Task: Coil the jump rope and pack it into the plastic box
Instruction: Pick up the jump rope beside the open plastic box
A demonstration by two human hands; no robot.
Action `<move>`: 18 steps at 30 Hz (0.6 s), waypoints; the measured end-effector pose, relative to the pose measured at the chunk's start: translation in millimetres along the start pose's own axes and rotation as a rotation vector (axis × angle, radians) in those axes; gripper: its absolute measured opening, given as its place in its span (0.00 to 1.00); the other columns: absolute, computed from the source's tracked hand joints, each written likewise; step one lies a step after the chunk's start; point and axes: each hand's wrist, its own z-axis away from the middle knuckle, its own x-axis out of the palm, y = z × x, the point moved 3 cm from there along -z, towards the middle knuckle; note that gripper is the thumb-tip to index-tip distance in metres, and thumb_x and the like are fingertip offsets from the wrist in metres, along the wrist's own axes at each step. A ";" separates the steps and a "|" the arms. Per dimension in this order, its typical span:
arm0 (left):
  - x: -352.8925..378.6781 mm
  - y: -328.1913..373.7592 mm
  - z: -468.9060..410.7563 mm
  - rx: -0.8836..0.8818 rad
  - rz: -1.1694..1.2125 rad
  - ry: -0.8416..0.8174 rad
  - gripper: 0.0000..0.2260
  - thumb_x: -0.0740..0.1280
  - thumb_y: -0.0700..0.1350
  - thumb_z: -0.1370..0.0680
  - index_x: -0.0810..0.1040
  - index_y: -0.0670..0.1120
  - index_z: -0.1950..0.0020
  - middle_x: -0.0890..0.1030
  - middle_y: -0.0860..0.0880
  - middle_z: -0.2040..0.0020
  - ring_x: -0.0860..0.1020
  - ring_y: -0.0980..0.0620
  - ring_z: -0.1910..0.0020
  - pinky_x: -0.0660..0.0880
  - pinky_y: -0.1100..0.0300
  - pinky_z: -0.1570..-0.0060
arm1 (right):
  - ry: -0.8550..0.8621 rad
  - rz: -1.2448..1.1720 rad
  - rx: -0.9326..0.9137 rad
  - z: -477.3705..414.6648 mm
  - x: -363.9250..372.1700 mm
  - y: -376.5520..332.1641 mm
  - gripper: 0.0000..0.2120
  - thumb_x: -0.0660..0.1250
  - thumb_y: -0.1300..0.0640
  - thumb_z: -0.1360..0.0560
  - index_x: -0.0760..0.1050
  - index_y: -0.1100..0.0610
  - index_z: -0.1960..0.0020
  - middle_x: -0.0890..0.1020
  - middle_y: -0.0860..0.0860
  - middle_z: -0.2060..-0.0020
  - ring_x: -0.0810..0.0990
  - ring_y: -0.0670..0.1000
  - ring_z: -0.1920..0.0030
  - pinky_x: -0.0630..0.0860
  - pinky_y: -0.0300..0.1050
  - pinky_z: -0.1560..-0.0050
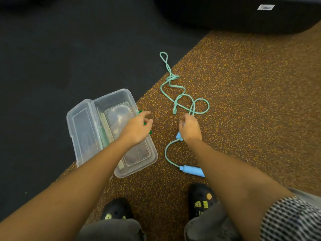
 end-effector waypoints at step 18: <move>18.3 -4.7 -20.9 -0.029 0.089 -0.094 0.15 0.57 0.45 0.20 0.71 0.46 0.35 0.77 0.49 0.50 0.75 0.53 0.54 0.69 0.67 0.62 | -0.151 -0.143 0.438 -25.7 13.2 6.7 0.29 0.68 0.58 0.28 0.59 0.63 0.32 0.70 0.64 0.38 0.74 0.64 0.42 0.75 0.54 0.47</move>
